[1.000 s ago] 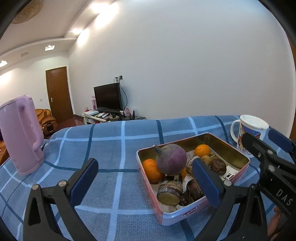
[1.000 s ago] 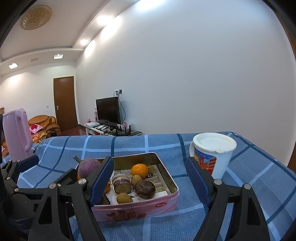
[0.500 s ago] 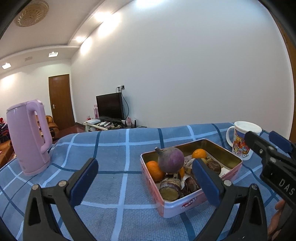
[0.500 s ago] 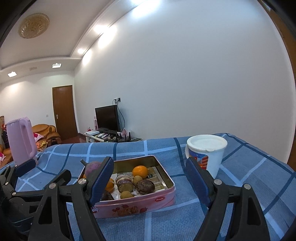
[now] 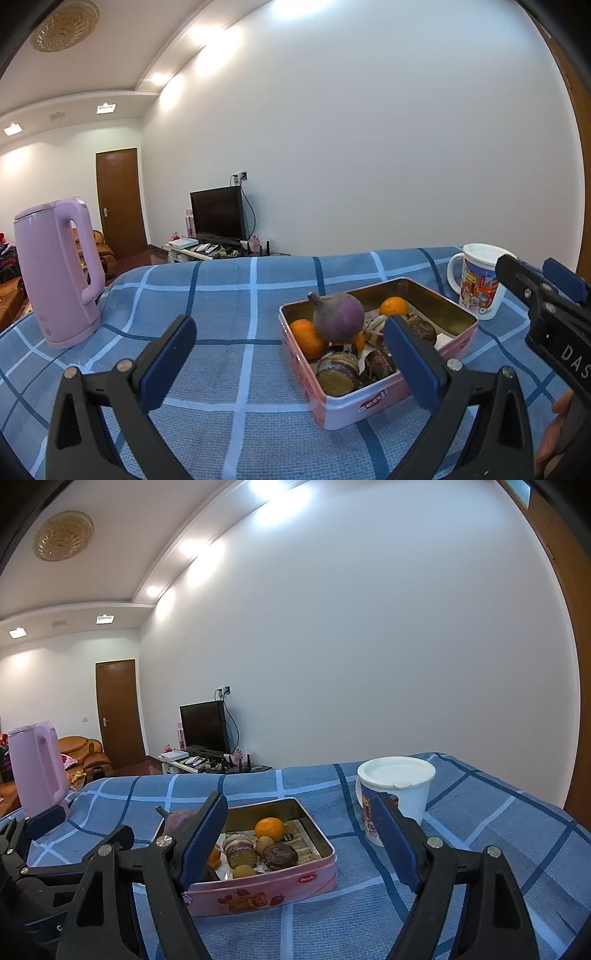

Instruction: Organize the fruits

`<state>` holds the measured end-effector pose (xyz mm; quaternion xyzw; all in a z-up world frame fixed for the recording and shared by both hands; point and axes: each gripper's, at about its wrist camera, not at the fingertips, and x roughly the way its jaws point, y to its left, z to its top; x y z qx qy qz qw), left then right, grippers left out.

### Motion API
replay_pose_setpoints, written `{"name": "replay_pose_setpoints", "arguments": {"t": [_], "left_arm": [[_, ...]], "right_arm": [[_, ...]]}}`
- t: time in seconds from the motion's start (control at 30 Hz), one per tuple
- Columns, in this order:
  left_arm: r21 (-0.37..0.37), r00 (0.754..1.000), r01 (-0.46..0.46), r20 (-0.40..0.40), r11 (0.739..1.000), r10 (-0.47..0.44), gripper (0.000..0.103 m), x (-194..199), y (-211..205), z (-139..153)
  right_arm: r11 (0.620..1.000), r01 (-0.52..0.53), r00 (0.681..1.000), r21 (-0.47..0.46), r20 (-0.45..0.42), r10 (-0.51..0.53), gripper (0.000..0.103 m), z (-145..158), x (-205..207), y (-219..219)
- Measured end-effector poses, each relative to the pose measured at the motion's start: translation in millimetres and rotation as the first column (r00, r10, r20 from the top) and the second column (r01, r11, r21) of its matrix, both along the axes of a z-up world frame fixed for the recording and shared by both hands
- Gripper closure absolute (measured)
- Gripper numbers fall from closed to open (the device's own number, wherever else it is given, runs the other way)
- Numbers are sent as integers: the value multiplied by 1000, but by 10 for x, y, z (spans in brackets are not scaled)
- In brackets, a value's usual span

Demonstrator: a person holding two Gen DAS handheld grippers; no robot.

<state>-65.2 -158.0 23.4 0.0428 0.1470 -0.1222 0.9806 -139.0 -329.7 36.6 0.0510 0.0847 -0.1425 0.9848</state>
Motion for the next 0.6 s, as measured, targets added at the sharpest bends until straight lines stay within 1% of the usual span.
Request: {"name": "replay_pose_setpoints", "arguments": {"t": [0.6], "left_arm": [[-2, 1000, -5, -7, 1000, 5, 0, 10, 5, -6]], "right_arm": [[1000, 4, 1000, -15, 6, -4, 22, 21, -14, 19]]}}
